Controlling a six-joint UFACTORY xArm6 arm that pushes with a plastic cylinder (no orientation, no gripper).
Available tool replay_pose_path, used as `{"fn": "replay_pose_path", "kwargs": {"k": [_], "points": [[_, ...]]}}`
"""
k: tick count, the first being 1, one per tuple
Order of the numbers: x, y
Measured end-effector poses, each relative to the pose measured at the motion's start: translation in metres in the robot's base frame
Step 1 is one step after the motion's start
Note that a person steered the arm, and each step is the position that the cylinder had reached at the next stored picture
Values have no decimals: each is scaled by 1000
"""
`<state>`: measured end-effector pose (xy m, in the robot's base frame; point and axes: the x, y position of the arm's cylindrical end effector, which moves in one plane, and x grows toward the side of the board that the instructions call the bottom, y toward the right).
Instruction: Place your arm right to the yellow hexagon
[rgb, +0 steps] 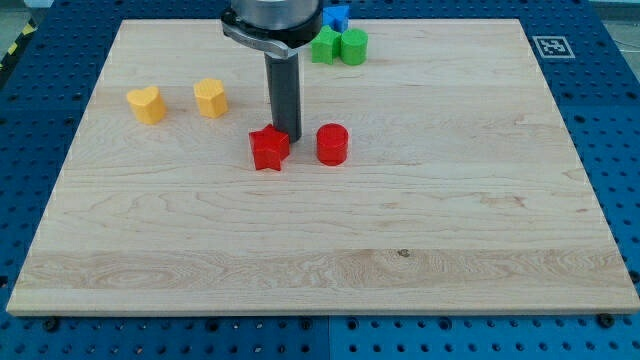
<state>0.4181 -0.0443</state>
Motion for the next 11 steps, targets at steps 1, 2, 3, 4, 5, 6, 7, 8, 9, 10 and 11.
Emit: {"fn": "replay_pose_path", "kwargs": {"k": [1,2,3,4,5,6,7,8,9,10,11], "points": [[-14,-8],[-22,-42],[-40,-52],[-74,-22],[-99,-41],[-118,-81],[-122,-68],[-102,-21],[-51,-3],[-45,-16],[-40,-40]]}}
